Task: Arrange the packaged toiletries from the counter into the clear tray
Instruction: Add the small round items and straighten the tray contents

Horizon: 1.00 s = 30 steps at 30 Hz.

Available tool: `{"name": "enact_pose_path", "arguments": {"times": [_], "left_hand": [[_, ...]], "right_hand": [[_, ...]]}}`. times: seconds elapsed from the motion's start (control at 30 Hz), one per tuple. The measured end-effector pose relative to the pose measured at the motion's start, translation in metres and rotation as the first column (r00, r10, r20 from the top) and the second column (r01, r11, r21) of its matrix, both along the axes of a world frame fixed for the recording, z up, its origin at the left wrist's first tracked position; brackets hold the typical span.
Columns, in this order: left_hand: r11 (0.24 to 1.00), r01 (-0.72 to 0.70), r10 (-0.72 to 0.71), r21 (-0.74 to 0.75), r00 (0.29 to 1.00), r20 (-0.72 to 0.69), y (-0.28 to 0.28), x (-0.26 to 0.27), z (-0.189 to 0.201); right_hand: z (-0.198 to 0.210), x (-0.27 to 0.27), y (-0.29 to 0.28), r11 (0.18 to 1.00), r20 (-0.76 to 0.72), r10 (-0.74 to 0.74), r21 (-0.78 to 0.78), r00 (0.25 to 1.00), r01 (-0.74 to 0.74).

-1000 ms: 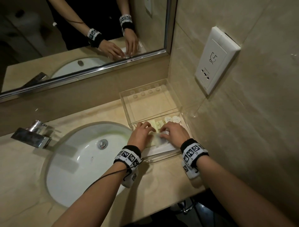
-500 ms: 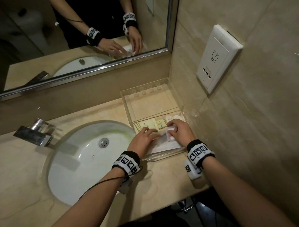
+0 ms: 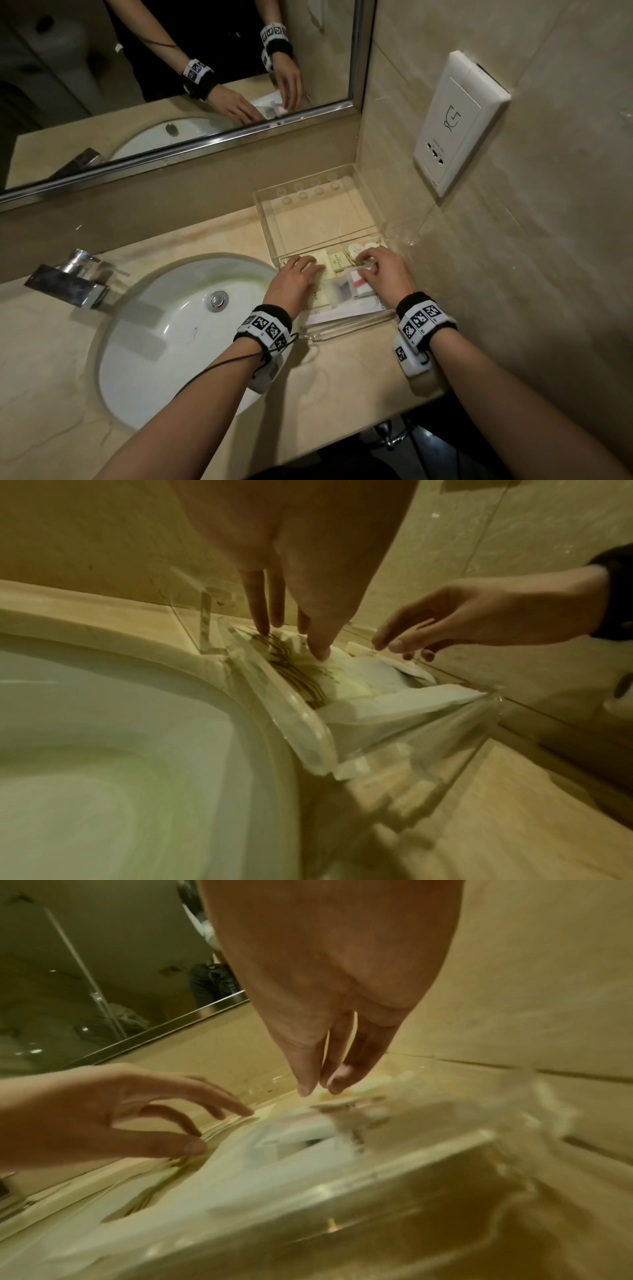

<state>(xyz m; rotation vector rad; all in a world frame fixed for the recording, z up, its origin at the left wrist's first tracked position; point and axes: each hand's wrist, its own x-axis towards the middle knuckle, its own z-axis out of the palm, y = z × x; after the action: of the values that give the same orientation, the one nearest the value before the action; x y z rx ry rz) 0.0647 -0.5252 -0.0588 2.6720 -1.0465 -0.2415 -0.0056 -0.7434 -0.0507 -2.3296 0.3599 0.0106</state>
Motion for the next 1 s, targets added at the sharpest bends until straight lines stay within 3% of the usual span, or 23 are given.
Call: {"name": "enact_pose_path", "arguments": {"times": [0.3, 0.5, 0.77, 1.0], "left_hand": [[0.999, 0.034, -0.034, 0.020, 0.999, 0.001, -0.005, 0.011, 0.000], [0.999, 0.014, -0.021, -0.047, 0.989, -0.145, 0.001, 0.022, 0.002], [0.997, 0.044, -0.054, -0.064, 0.987, -0.149, 0.008, 0.025, 0.007], [0.999, 0.011, -0.017, -0.041, 0.991, -0.136, 0.006, 0.019, 0.006]], "right_hand": [[0.025, 0.015, 0.042, 0.966, -0.118, 0.232, -0.086, 0.966, -0.242], [0.016, -0.001, 0.060, 0.793, -0.130, 0.504, -0.322, 0.854, -0.517], [0.002, -0.004, 0.069, 0.700, -0.213, 0.524, -0.445, 0.825, -0.559], [-0.005, -0.009, 0.075, 0.655, -0.187, 0.526, -0.533, 0.829, -0.536]]}}
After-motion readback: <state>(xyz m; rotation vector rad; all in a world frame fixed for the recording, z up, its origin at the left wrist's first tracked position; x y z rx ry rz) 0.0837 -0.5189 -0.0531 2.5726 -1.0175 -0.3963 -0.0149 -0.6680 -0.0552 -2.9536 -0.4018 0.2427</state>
